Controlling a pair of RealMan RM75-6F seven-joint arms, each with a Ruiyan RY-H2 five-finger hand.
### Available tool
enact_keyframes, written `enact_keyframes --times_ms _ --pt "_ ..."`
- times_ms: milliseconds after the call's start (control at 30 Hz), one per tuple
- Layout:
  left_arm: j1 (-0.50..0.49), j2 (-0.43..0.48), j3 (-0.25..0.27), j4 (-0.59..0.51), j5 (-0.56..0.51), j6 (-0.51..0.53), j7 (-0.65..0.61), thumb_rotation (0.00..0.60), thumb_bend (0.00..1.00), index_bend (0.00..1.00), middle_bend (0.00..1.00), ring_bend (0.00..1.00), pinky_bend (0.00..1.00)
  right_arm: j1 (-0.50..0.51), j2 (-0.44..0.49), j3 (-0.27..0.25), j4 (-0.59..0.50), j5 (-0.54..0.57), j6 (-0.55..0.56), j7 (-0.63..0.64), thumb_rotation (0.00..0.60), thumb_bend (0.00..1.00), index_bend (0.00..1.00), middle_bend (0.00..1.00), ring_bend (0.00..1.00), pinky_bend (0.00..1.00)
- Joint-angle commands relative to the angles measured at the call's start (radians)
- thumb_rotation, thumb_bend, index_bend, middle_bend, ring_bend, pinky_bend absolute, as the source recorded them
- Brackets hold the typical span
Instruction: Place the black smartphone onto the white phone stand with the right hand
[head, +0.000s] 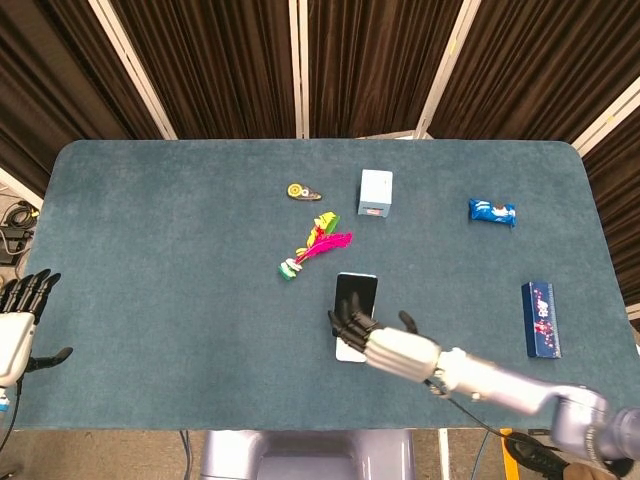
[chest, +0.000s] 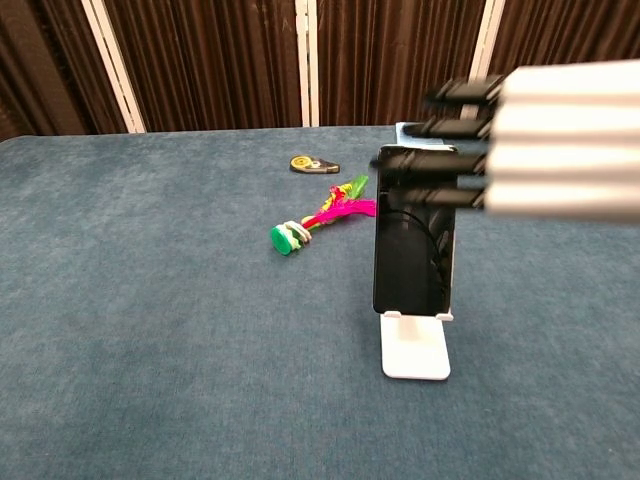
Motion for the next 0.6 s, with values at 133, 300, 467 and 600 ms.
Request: enact_keyframes --times_ms 133,300,467,600 --pt "0.009 -0.003 0.003 -0.004 0.018 0.023 0.001 0.600 0.00 0.00 0.00 0.00 0.00 -0.157 0.024 -0.025 0.225 0.103 0.313 0.384 0.600 0.16 0.08 0.10 0.18 0.21" --pt "0.013 0.000 0.003 -0.005 0.031 0.033 -0.009 0.600 0.00 0.00 0.00 0.00 0.00 -0.248 0.010 -0.027 0.234 0.220 0.382 0.521 0.600 0.00 0.00 0.00 0.02 0.04" --pt "0.024 -0.003 -0.001 0.000 0.048 0.068 -0.009 0.600 0.00 0.00 0.00 0.00 0.00 -0.347 0.043 -0.036 0.054 0.404 0.340 0.582 0.600 0.00 0.00 0.00 0.00 0.00" --pt "0.040 -0.019 -0.004 0.008 0.071 0.117 0.009 0.600 0.00 0.00 0.00 0.00 0.00 -0.407 0.044 -0.043 -0.017 0.472 0.349 0.591 0.600 0.00 0.00 0.00 0.00 0.00"
